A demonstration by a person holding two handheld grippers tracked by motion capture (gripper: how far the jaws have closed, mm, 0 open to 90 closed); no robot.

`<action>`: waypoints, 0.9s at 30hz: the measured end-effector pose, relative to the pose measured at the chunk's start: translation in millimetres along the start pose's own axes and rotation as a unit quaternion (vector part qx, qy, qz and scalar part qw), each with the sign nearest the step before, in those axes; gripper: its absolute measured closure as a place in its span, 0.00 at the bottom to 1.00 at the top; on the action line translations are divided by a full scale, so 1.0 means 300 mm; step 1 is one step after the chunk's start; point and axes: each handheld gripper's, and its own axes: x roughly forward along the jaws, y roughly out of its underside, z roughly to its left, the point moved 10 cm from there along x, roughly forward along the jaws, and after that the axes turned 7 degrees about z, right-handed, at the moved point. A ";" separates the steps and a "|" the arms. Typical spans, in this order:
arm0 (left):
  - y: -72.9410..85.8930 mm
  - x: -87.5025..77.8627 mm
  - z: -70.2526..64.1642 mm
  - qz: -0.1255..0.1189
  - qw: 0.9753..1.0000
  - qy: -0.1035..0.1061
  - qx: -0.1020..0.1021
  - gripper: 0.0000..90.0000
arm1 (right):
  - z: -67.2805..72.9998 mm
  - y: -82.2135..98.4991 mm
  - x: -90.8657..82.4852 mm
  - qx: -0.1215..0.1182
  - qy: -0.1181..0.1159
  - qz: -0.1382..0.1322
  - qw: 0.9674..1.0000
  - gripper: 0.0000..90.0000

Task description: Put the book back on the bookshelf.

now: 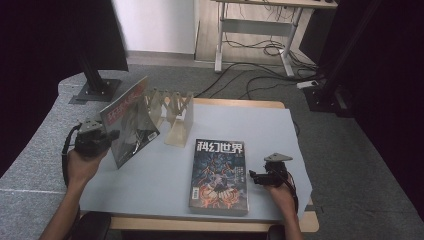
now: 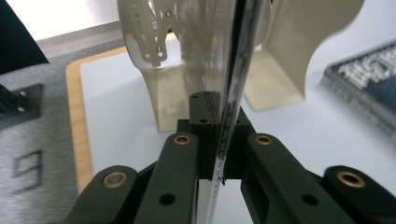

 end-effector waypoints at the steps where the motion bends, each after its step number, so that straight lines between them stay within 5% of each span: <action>1: -0.002 -0.001 0.006 -0.003 1.000 -0.003 -0.006 0.96 | 0.000 0.000 0.000 0.000 0.000 0.000 1.000 0.14; 9: -0.031 -0.030 0.048 -0.035 0.998 0.002 -0.053 0.97 | 0.000 0.000 0.000 0.000 0.000 0.000 1.000 0.14; 27: -0.150 -0.026 0.066 -0.066 0.995 -0.008 -0.071 0.97 | 0.000 0.000 0.000 0.000 0.000 0.000 1.000 0.14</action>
